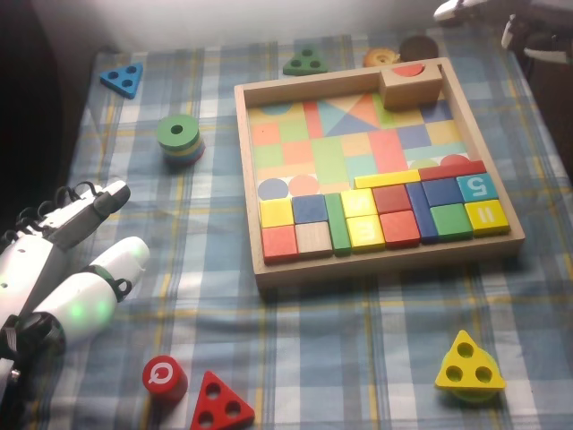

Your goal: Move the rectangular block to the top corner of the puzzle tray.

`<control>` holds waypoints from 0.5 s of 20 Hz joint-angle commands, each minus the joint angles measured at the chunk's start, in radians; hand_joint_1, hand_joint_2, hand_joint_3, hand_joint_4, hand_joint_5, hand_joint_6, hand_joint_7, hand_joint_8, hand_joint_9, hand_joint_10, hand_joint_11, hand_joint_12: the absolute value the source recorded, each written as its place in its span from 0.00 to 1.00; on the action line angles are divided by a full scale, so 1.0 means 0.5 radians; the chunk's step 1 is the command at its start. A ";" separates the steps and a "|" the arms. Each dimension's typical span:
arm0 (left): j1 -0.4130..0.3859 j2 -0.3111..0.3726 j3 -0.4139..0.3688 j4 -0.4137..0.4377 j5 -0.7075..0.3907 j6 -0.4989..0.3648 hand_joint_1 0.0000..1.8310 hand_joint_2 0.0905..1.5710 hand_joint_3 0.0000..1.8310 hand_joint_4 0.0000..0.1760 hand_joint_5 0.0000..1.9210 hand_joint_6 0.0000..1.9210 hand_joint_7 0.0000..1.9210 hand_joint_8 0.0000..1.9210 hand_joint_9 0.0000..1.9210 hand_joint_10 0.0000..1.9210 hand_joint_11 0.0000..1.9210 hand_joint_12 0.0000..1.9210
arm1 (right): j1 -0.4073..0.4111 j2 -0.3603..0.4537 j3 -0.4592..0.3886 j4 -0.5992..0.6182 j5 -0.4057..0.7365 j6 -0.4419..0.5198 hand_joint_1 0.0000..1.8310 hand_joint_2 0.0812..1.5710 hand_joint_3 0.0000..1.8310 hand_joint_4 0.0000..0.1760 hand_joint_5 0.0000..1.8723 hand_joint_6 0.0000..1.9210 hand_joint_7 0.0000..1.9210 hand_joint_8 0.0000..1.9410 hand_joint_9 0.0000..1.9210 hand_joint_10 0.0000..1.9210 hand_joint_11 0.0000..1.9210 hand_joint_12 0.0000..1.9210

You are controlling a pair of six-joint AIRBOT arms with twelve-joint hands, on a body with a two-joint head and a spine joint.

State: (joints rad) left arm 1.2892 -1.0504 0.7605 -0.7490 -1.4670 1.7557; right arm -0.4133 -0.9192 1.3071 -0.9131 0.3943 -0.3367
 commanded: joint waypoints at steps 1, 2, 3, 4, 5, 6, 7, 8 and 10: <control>-0.006 0.007 0.010 0.088 -0.234 -0.015 0.08 0.88 0.00 0.16 0.18 0.00 0.12 0.00 0.09 0.00 0.00 0.21 | -0.002 0.028 0.001 0.156 0.155 -0.047 0.77 0.80 0.00 0.00 0.23 0.00 0.58 1.00 0.72 1.00 0.78 1.00; -0.004 0.006 0.010 0.086 -0.235 -0.016 0.07 0.88 0.00 0.15 0.18 0.00 0.12 0.00 0.10 0.00 0.00 0.21 | -0.037 0.041 -0.001 0.258 0.194 -0.096 0.73 0.82 0.00 0.00 0.22 0.00 0.58 1.00 0.71 1.00 0.77 1.00; -0.003 0.006 0.010 0.085 -0.235 -0.016 0.08 0.88 0.00 0.21 0.17 0.00 0.12 0.00 0.09 0.00 0.00 0.16 | -0.054 0.045 -0.002 0.321 0.215 -0.128 0.70 0.83 0.01 0.02 0.21 0.00 0.57 1.00 0.69 1.00 0.75 1.00; -0.002 0.005 0.010 0.082 -0.235 -0.017 0.08 0.88 0.00 0.17 0.18 0.00 0.12 0.00 0.09 0.00 0.00 0.18 | -0.087 0.051 -0.006 0.414 0.249 -0.179 0.72 0.84 0.01 0.03 0.21 0.00 0.56 1.00 0.69 1.00 0.74 1.00; -0.002 0.003 0.010 0.080 -0.235 -0.017 0.07 0.88 0.00 0.21 0.17 0.00 0.12 0.00 0.09 0.00 0.00 0.19 | -0.144 0.060 -0.021 0.565 0.301 -0.281 0.73 0.83 0.00 0.00 0.21 0.00 0.58 1.00 0.70 1.00 0.75 1.00; -0.001 0.002 0.010 0.080 -0.239 -0.017 0.07 0.88 0.00 0.20 0.17 0.00 0.11 0.00 0.08 0.00 0.00 0.19 | -0.220 0.075 -0.057 0.749 0.357 -0.428 0.76 0.83 0.00 0.00 0.21 0.00 0.61 1.00 0.72 1.00 0.77 1.00; -0.001 0.002 0.010 0.080 -0.240 -0.018 0.07 0.88 0.00 0.17 0.17 0.00 0.11 0.00 0.08 0.00 0.00 0.19 | -0.277 0.090 -0.097 0.892 0.405 -0.578 0.76 0.84 0.00 0.00 0.21 0.00 0.61 1.00 0.73 1.00 0.77 1.00; -0.001 0.002 0.010 0.080 -0.240 -0.018 0.07 0.88 0.00 0.19 0.17 0.00 0.11 0.00 0.08 0.00 0.00 0.16 | -0.311 0.097 -0.119 0.963 0.432 -0.644 0.76 0.84 0.00 0.00 0.22 0.00 0.61 1.00 0.74 1.00 0.78 1.00; 0.002 0.002 0.009 0.080 -0.242 -0.022 0.06 0.88 0.00 0.22 0.17 0.00 0.12 0.00 0.09 0.00 0.00 0.19 | -0.418 0.115 -0.192 1.188 0.538 -0.872 0.79 0.83 0.00 0.00 0.22 0.00 0.61 1.00 0.74 1.00 0.79 1.00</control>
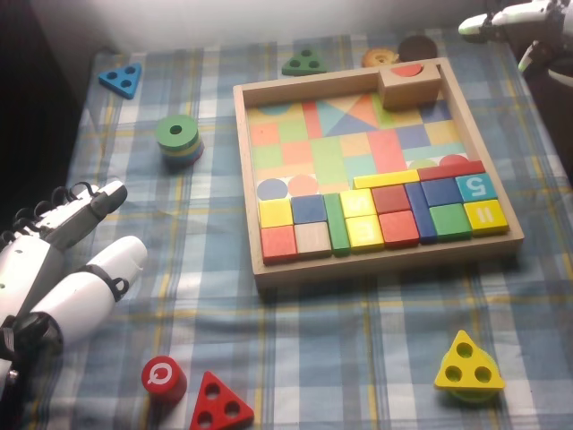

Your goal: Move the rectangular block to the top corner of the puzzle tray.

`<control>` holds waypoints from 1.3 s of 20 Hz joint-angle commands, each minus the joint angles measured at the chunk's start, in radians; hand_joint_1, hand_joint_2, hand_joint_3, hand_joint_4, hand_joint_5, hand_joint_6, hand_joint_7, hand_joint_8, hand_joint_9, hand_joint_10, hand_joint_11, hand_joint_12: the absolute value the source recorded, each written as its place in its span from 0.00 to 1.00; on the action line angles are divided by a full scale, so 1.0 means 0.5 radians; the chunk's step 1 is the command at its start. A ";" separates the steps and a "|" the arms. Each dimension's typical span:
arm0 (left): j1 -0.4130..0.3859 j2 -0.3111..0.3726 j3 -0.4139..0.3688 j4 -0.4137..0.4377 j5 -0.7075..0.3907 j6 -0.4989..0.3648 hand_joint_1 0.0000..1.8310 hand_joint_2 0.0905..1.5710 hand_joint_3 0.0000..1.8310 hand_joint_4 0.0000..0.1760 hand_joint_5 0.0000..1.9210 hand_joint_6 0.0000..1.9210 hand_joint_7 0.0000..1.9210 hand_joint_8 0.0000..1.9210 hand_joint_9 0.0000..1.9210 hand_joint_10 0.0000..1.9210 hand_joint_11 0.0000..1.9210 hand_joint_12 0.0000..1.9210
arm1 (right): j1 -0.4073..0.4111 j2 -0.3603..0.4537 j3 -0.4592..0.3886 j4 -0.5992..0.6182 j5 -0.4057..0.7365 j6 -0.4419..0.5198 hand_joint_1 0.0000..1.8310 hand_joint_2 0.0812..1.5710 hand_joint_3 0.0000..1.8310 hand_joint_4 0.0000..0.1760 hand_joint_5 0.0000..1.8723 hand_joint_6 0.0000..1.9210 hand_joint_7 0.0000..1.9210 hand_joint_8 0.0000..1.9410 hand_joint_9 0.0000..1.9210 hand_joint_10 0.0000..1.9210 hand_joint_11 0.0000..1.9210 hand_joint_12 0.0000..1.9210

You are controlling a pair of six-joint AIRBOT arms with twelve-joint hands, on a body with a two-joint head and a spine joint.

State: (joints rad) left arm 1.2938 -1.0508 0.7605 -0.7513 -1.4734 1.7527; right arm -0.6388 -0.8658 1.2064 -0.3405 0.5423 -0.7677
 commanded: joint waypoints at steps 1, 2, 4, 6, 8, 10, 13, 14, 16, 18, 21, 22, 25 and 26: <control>-0.007 0.001 0.008 0.084 -0.230 -0.017 0.07 0.88 0.00 0.16 0.17 0.00 0.12 0.00 0.09 0.00 0.00 0.19 | -0.022 0.016 -0.019 0.129 0.295 -0.078 0.79 0.84 0.00 0.00 0.22 0.00 0.61 1.00 0.74 1.00 0.79 1.00; -0.007 0.000 0.008 0.084 -0.231 -0.017 0.07 0.88 0.00 0.15 0.17 0.00 0.12 0.00 0.09 0.00 0.00 0.19 | -0.086 0.024 -0.049 0.224 0.373 -0.137 0.78 0.84 0.00 0.00 0.22 0.00 0.62 1.00 0.74 1.00 0.78 1.00; -0.007 0.000 0.008 0.084 -0.230 -0.019 0.09 0.88 0.00 0.17 0.18 0.00 0.12 0.00 0.09 0.00 0.00 0.19 | -0.168 0.034 -0.084 0.326 0.471 -0.190 0.76 0.83 0.00 0.02 0.23 0.00 0.62 1.00 0.74 1.00 0.78 1.00; -0.007 0.000 0.008 0.084 -0.231 -0.019 0.08 0.88 0.00 0.20 0.19 0.00 0.13 0.00 0.10 0.00 0.00 0.23 | -0.236 0.045 -0.116 0.412 0.563 -0.223 0.79 0.82 0.00 0.00 0.23 0.00 0.63 1.00 0.75 1.00 0.79 1.00; -0.007 0.001 0.009 0.084 -0.234 -0.019 0.08 0.88 0.00 0.23 0.19 0.00 0.13 0.00 0.10 0.00 0.00 0.22 | -0.338 0.063 -0.166 0.546 0.709 -0.277 0.80 0.81 0.00 0.00 0.25 0.01 0.65 1.00 0.77 1.00 0.79 1.00; -0.007 0.001 0.012 0.084 -0.234 -0.019 0.07 0.88 0.00 0.20 0.18 0.00 0.13 0.00 0.10 0.00 0.00 0.21 | -0.468 0.095 -0.242 0.707 0.890 -0.375 0.81 0.81 0.00 0.00 0.26 0.00 0.63 1.00 0.77 1.00 0.79 1.00; -0.006 0.001 0.011 0.083 -0.227 -0.020 0.07 0.88 0.00 0.18 0.19 0.00 0.13 0.00 0.10 0.00 0.00 0.23 | -0.747 0.109 -0.349 0.979 1.222 -0.504 0.77 0.82 0.00 0.00 0.26 0.00 0.61 1.00 0.75 1.00 0.77 1.00; -0.007 0.001 0.011 0.083 -0.224 -0.020 0.09 0.88 0.00 0.24 0.19 0.00 0.13 0.00 0.10 0.00 0.00 0.24 | -0.848 0.123 -0.381 1.052 1.331 -0.512 0.76 0.83 0.00 0.00 0.25 0.00 0.60 1.00 0.74 1.00 0.76 1.00; -0.007 -0.002 0.016 0.082 -0.214 -0.022 0.08 0.88 0.00 0.22 0.18 0.00 0.12 0.00 0.09 0.00 0.00 0.18 | -1.064 0.147 -0.466 1.206 1.567 -0.513 0.74 0.83 0.00 0.00 0.26 0.00 0.61 1.00 0.74 1.00 0.77 1.00; -0.009 -0.004 0.020 0.082 -0.200 -0.023 0.09 0.88 0.00 0.21 0.18 0.00 0.11 0.00 0.08 0.00 0.00 0.11 | -1.214 0.157 -0.529 1.314 1.725 -0.521 0.72 0.84 0.00 0.00 0.26 0.00 0.59 1.00 0.72 1.00 0.75 1.00; -0.010 -0.008 0.021 0.083 -0.201 -0.028 0.08 0.88 0.00 0.10 0.18 0.00 0.12 0.00 0.09 0.00 0.00 0.13 | -1.325 0.145 -0.590 1.430 1.856 -0.559 0.75 0.83 0.00 0.00 0.25 0.00 0.64 1.00 0.75 1.00 0.77 1.00; -0.010 -0.010 0.022 0.083 -0.199 -0.029 0.10 0.88 0.00 0.13 0.19 0.00 0.12 0.00 0.09 0.00 0.00 0.13 | -1.347 0.128 -0.604 1.465 1.871 -0.599 0.76 0.83 0.00 0.00 0.25 0.00 0.64 1.00 0.75 1.00 0.77 1.00; -0.010 -0.009 0.028 0.083 -0.193 -0.031 0.08 0.88 0.00 0.13 0.18 0.00 0.11 0.00 0.08 0.00 0.00 0.13 | -1.365 0.103 -0.705 1.567 1.920 -0.868 0.77 0.83 0.00 0.00 0.25 0.00 0.62 1.00 0.75 1.00 0.76 1.00; -0.010 -0.009 0.028 0.084 -0.196 -0.032 0.07 0.88 0.00 0.15 0.18 0.00 0.12 0.00 0.09 0.00 0.00 0.17 | -1.367 0.103 -0.739 1.586 1.938 -0.953 0.78 0.82 0.00 0.00 0.26 0.00 0.63 1.00 0.76 1.00 0.78 1.00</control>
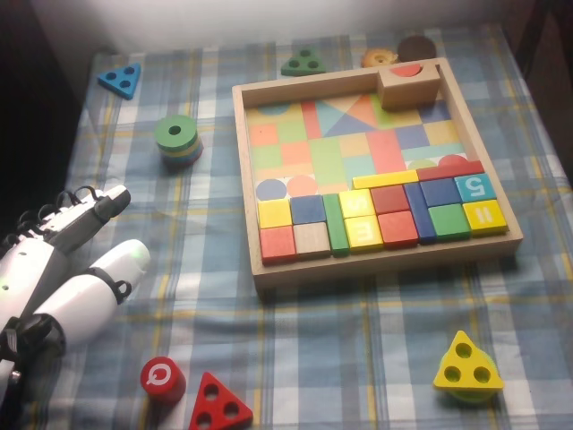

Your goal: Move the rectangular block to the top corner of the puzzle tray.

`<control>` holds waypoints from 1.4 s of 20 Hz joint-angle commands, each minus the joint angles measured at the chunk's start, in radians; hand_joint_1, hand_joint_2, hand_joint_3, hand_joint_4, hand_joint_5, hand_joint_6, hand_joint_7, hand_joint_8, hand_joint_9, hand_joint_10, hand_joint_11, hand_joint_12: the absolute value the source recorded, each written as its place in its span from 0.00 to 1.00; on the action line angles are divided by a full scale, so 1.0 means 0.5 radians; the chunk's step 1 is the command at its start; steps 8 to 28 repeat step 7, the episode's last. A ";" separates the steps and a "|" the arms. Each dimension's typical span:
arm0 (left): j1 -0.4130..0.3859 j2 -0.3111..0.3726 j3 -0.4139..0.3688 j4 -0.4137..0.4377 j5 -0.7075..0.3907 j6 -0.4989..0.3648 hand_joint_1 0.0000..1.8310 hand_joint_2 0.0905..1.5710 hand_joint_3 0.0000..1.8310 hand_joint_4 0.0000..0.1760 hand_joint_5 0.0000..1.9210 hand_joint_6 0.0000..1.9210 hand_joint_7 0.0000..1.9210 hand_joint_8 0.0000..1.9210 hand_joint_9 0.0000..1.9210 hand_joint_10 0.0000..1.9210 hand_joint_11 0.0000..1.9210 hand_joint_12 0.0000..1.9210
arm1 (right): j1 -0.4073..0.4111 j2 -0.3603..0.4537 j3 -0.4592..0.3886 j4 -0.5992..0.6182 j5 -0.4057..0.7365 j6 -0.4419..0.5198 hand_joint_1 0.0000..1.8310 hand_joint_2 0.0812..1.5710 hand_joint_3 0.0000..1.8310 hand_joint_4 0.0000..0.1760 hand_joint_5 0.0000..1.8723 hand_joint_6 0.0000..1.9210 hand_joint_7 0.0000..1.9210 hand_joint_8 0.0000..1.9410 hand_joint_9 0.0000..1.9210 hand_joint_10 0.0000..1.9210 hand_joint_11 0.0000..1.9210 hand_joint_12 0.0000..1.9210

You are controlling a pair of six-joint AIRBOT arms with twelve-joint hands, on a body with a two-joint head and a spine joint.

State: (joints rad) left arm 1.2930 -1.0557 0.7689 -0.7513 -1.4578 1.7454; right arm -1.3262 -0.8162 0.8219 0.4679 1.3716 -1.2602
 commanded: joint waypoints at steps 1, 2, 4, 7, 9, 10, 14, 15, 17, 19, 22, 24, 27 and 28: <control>-0.008 0.002 0.011 0.083 -0.228 -0.017 0.07 0.88 0.00 0.17 0.18 0.00 0.12 0.00 0.09 0.00 0.00 0.18 | 0.006 0.004 -0.015 -0.008 0.313 -0.079 0.75 0.83 0.00 0.00 0.25 0.00 0.65 1.00 0.76 1.00 0.78 1.00; -0.008 0.002 0.011 0.083 -0.233 -0.018 0.07 0.88 0.00 0.17 0.18 0.00 0.12 0.00 0.09 0.00 0.00 0.18 | 0.001 -0.001 -0.034 0.010 0.345 -0.099 0.69 0.82 0.00 0.00 0.26 0.00 0.65 1.00 0.77 1.00 0.78 1.00; -0.008 0.001 0.008 0.082 -0.250 -0.020 0.08 0.88 0.00 0.11 0.19 0.00 0.13 0.00 0.10 0.00 0.00 0.20 | -0.033 -0.017 -0.040 0.030 0.406 -0.090 0.45 0.74 0.00 0.00 0.26 0.00 0.55 1.00 0.67 1.00 0.69 1.00; -0.008 0.002 0.000 0.075 -0.288 -0.020 0.08 0.87 0.00 0.08 0.19 0.00 0.13 0.00 0.09 0.00 0.00 0.21 | -0.066 -0.033 -0.086 0.054 0.513 -0.093 0.04 0.72 0.00 0.00 0.21 0.00 0.25 0.20 0.20 0.41 0.06 0.81; -0.008 0.002 0.000 0.075 -0.288 -0.020 0.08 0.87 0.00 0.08 0.19 0.00 0.13 0.00 0.09 0.00 0.00 0.21 | -0.066 -0.033 -0.086 0.054 0.513 -0.093 0.04 0.72 0.00 0.00 0.21 0.00 0.25 0.20 0.20 0.41 0.06 0.81; -0.008 0.002 0.000 0.075 -0.288 -0.020 0.08 0.87 0.00 0.08 0.19 0.00 0.13 0.00 0.09 0.00 0.00 0.21 | -0.066 -0.033 -0.086 0.054 0.513 -0.093 0.04 0.72 0.00 0.00 0.21 0.00 0.25 0.20 0.20 0.41 0.06 0.81; -0.008 0.002 0.000 0.075 -0.288 -0.020 0.08 0.87 0.00 0.08 0.19 0.00 0.13 0.00 0.09 0.00 0.00 0.21 | -0.066 -0.033 -0.086 0.054 0.513 -0.093 0.04 0.72 0.00 0.00 0.21 0.00 0.25 0.20 0.20 0.41 0.06 0.81; -0.008 0.002 0.000 0.075 -0.288 -0.020 0.08 0.87 0.00 0.08 0.19 0.00 0.13 0.00 0.09 0.00 0.00 0.21 | -0.066 -0.033 -0.086 0.054 0.513 -0.093 0.04 0.72 0.00 0.00 0.21 0.00 0.25 0.20 0.20 0.41 0.06 0.81; -0.008 0.002 0.000 0.075 -0.288 -0.020 0.08 0.87 0.00 0.08 0.19 0.00 0.13 0.00 0.09 0.00 0.00 0.21 | -0.066 -0.033 -0.086 0.054 0.513 -0.093 0.04 0.72 0.00 0.00 0.21 0.00 0.25 0.20 0.20 0.41 0.06 0.81; -0.008 0.002 0.000 0.075 -0.288 -0.020 0.08 0.87 0.00 0.08 0.19 0.00 0.13 0.00 0.09 0.00 0.00 0.21 | -0.066 -0.033 -0.086 0.054 0.513 -0.093 0.04 0.72 0.00 0.00 0.21 0.00 0.25 0.20 0.20 0.41 0.06 0.81; -0.008 0.002 0.000 0.075 -0.288 -0.020 0.08 0.87 0.00 0.08 0.19 0.00 0.13 0.00 0.09 0.00 0.00 0.21 | -0.066 -0.033 -0.086 0.054 0.513 -0.093 0.04 0.72 0.00 0.00 0.21 0.00 0.25 0.20 0.20 0.41 0.06 0.81; -0.008 0.002 0.000 0.075 -0.288 -0.020 0.08 0.87 0.00 0.08 0.19 0.00 0.13 0.00 0.09 0.00 0.00 0.21 | -0.066 -0.033 -0.086 0.054 0.513 -0.093 0.04 0.72 0.00 0.00 0.21 0.00 0.25 0.20 0.20 0.41 0.06 0.81; -0.008 0.002 0.000 0.075 -0.288 -0.020 0.08 0.87 0.00 0.08 0.19 0.00 0.13 0.00 0.09 0.00 0.00 0.21 | -0.066 -0.033 -0.086 0.054 0.513 -0.093 0.04 0.72 0.00 0.00 0.21 0.00 0.25 0.20 0.20 0.41 0.06 0.81; -0.008 0.002 0.000 0.075 -0.288 -0.020 0.08 0.87 0.00 0.08 0.19 0.00 0.13 0.00 0.09 0.00 0.00 0.21 | -0.066 -0.033 -0.086 0.054 0.513 -0.093 0.04 0.72 0.00 0.00 0.21 0.00 0.25 0.20 0.20 0.41 0.06 0.81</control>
